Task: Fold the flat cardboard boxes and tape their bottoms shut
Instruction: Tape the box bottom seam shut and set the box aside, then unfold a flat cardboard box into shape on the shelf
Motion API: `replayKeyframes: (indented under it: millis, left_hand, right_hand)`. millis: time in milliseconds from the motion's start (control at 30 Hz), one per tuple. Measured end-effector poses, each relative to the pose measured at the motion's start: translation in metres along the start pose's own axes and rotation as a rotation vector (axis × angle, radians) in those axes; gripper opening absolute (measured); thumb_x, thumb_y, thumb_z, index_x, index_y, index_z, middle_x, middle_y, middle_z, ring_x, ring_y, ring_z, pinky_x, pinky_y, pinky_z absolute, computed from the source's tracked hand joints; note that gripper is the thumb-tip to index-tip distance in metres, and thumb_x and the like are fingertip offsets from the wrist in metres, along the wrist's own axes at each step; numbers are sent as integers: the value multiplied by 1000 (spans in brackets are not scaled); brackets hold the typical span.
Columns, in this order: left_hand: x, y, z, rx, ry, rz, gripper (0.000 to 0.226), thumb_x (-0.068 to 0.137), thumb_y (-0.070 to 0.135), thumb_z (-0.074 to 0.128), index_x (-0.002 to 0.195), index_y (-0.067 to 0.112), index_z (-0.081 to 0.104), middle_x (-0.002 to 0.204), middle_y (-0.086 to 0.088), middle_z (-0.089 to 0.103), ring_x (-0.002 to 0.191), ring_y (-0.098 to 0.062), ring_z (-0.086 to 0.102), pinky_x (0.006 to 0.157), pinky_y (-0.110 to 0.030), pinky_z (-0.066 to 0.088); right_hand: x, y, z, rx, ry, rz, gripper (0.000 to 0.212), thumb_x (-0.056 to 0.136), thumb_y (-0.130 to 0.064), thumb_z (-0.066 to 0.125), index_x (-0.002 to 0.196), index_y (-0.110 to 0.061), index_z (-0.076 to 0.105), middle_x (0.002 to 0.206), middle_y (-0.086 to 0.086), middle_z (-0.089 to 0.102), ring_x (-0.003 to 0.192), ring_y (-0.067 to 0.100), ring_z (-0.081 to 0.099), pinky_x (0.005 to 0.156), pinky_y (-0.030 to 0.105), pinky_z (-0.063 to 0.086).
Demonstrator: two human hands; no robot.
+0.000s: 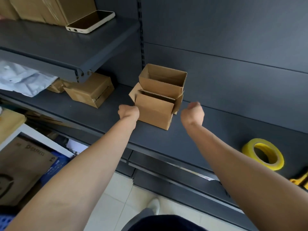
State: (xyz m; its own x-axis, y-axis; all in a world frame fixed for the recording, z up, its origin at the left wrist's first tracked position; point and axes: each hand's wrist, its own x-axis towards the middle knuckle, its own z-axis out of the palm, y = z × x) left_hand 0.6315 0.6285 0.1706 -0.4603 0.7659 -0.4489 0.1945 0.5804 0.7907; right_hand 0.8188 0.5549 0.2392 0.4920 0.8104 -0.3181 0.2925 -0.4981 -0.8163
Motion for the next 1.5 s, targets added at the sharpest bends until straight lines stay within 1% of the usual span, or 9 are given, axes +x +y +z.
replayKeyframes:
  millis: [67,200,300,433,767,1033,1133,1267,1500]
  left_hand:
    - [-51,16,-14,147,-4,159,30,90,7,48,117,3,58,120,-15,60,108,-32,60,88,-40,52]
    - [-111,11,-38,341,-40,475,21,91,4,47,107,14,57,111,-5,57,96,-20,56,77,-29,45]
    - [-153,-7,-62,507,2,645,24,91,5,47,112,11,58,113,-7,55,98,-23,55,84,-34,46]
    - [-199,-37,-109,767,111,735,26,94,9,46,119,7,54,117,-12,53,107,-31,52,89,-45,44]
    - [-283,-131,-253,1033,398,462,29,94,11,43,122,7,51,119,-13,53,108,-33,50,89,-44,41]
    - [-341,-277,-395,961,505,104,29,97,12,41,126,9,48,124,-12,51,111,-31,48,93,-43,41]
    - [-355,-330,-446,836,491,6,32,99,13,42,130,8,47,131,-12,47,110,-30,50,88,-42,44]
    - [-352,-383,-498,746,470,-57,37,97,8,41,135,9,45,132,-11,47,106,-29,53,83,-37,45]
    - [-320,-430,-551,734,431,-101,35,96,10,41,131,7,47,128,-13,52,109,-31,52,89,-42,45]
  right_hand:
    - [-7,-2,-3,-121,21,-223,30,85,-3,43,113,-8,52,108,2,50,98,24,50,84,38,49]
    - [-40,-4,-5,-533,-111,-633,27,90,-9,45,115,-11,54,119,9,52,116,30,44,102,44,36]
    - [-67,-4,-6,-913,-212,-828,42,92,-19,50,132,-7,47,134,12,48,128,34,37,108,46,28]
    - [-115,-6,3,-1078,-253,-1033,38,92,-25,54,126,-8,50,130,12,51,127,33,38,106,45,26]
    - [-266,-12,73,-1040,-399,-1487,36,87,-21,59,121,-10,53,127,10,53,124,30,41,108,42,24]
    - [-456,25,166,-974,-653,-1748,19,92,-20,53,109,-10,57,111,9,58,114,30,49,101,42,32]
    - [-518,42,201,-989,-758,-1762,5,92,-17,54,94,-13,53,94,6,53,106,28,52,95,39,36]
    - [-565,63,248,-1011,-792,-1749,24,90,-18,59,76,-15,40,74,-1,39,100,28,54,90,39,38]
    - [-591,80,315,-1152,-841,-1665,15,92,-24,59,88,-15,48,87,4,48,103,28,53,93,40,38]
